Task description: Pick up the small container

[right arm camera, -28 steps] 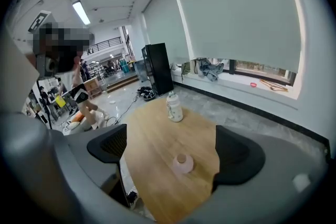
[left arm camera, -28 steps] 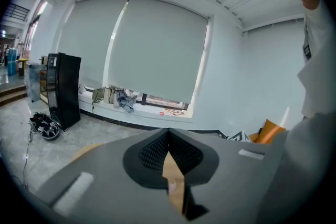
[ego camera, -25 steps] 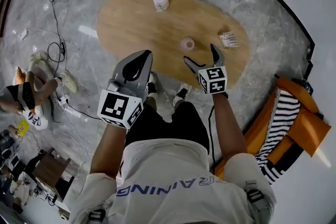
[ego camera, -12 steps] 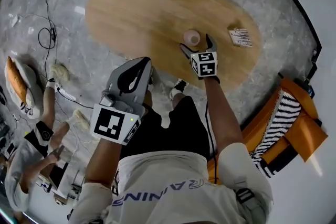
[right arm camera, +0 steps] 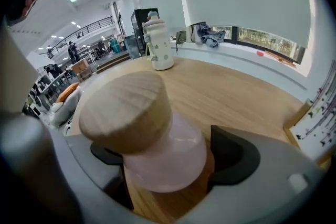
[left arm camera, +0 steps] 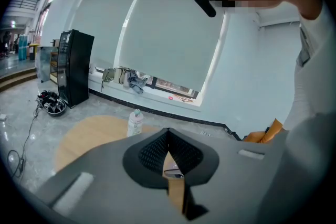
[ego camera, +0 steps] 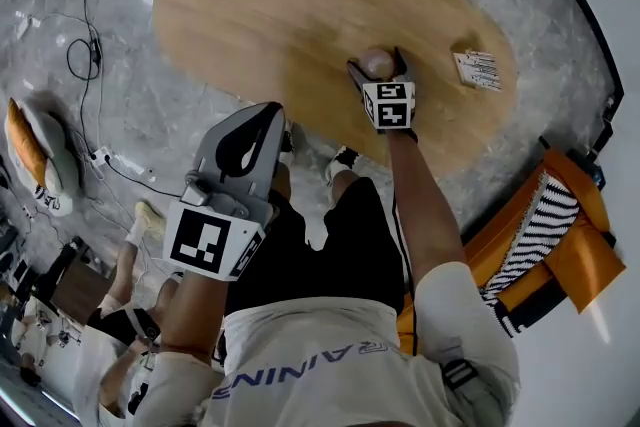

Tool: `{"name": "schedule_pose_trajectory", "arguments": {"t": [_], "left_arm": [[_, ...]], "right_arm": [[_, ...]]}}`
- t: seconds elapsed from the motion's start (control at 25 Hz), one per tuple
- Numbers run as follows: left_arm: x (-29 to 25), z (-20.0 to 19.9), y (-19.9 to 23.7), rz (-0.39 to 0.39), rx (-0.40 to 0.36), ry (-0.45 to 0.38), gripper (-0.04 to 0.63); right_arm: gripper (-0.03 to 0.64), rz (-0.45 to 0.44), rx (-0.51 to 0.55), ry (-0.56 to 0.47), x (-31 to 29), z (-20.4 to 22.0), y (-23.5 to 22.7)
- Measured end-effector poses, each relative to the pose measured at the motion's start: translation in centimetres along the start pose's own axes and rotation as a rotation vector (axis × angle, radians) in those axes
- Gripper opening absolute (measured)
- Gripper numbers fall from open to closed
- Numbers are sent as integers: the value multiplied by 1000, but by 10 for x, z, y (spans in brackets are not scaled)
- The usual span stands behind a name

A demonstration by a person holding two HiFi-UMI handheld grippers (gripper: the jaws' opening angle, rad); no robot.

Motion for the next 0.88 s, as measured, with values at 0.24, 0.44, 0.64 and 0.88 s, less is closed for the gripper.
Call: {"name": "schedule_pose_trajectory", "arguments": {"t": [0.24, 0.44, 0.64, 0.88], "left_arm": [[-4, 9, 6, -5, 0, 17, 2], [-4, 15, 6, 0, -1, 34, 2], [-4, 21, 10, -6, -2, 44, 2], [-6, 23, 13, 1, 6, 50, 2]], "right_arm": [[466, 71, 8, -31, -4, 0, 1], [468, 91, 5, -55, -3, -3, 2], [477, 88, -4, -64, -5, -5, 0], [463, 78, 38, -71, -7, -12, 9]]}}
Point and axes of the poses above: the fingertips, and each gripper's own axes: x backward along the fingers, y to its left, z out of its underside, the point moved 3 cm from there along x, backward along the fingers, and after that the axes turned 12 degrees about y, right-handed, at the moved point
